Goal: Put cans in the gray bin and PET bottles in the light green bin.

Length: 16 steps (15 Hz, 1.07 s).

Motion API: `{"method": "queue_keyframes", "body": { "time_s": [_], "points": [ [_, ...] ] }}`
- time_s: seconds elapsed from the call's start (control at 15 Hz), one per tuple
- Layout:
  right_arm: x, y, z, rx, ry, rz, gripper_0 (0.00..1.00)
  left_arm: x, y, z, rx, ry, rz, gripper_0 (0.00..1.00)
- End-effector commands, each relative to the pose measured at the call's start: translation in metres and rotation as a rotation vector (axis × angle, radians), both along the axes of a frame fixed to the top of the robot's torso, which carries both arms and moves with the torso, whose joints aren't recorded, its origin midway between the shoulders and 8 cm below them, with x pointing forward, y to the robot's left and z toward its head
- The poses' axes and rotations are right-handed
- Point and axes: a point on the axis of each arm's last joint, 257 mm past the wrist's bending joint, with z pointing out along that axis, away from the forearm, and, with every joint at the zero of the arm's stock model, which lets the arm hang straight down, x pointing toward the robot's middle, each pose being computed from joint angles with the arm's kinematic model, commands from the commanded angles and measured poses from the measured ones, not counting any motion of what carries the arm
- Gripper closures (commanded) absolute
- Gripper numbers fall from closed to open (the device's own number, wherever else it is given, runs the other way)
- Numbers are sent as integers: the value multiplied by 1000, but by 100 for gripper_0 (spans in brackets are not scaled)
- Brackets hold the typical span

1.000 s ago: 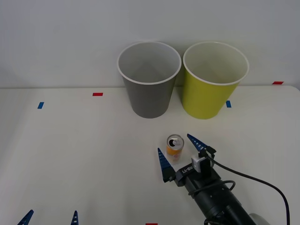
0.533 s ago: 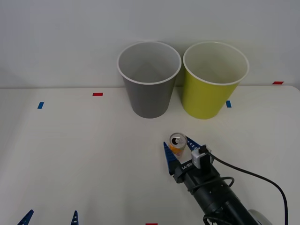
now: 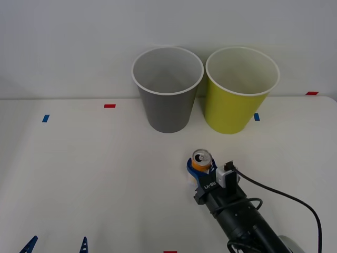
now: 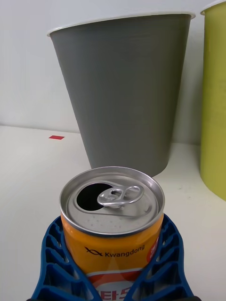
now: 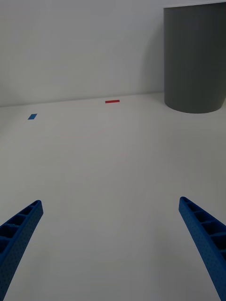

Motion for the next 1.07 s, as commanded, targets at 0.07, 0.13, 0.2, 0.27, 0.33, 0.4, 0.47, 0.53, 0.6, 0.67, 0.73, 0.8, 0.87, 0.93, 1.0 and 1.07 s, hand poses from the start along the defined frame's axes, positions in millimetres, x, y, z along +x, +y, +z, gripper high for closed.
{"method": "queue_keyframes", "body": {
  "time_s": [0.07, 0.13, 0.2, 0.27, 0.33, 0.4, 0.47, 0.53, 0.6, 0.67, 0.73, 0.8, 0.87, 0.93, 1.0, 1.07],
  "points": [
    [2, -2, 4, 7, 23, -3, 100, 0, 0, 0, 0, 0, 0, 0],
    [2, -2, 7, -6, 58, -1, 100, 0, 0, 0, 0, 0, 0, 0],
    [0, -2, 16, -19, 85, 2, 100, 0, 0, 0, 0, 0, 0, 0],
    [0, -2, 26, -22, 100, 4, 100, 0, 0, 0, 0, 0, 0, 0],
    [-1, -2, 32, -20, 104, 6, 100, 0, 0, 0, 0, 0, 0, 0],
    [0, -2, 39, -16, 108, 5, 100, 0, 0, 0, 0, 0, 0, 0],
    [1, -3, 47, -20, 119, 3, 100, 0, 0, 0, 0, 0, 0, 0],
    [1, -4, 55, -31, 141, 2, 100, 0, 0, 0, 0, 0, 0, 0],
    [-2, -3, 68, -43, 169, 3, 100, 0, 0, 0, 0, 0, 0, 0],
    [-3, -3, 79, -48, 187, 1, 100, 0, 0, 0, 0, 0, 0, 0],
    [-4, -2, 90, -37, 206, 2, 100, 0, 0, 0, 0, 0, 0, 0],
    [-6, 3, 105, 2, 239, 7, 100, 0, 0, 0, 0, 0, 0, 0],
    [-7, 4, 115, 15, 254, 9, 100, 0, 0, 0, 0, 0, 0, 0],
    [-8, 5, 127, -2, 252, 8, 100, 0, 0, 0, 0, 0, 0, 0],
    [-7, 6, 138, -11, 240, 9, 100, 0, 0, 0, 0, 0, 0, 0],
    [-4, 7, 148, -13, 225, 6, 100, 0, 0, 0, 0, 0, 0, 0]
  ]
}}
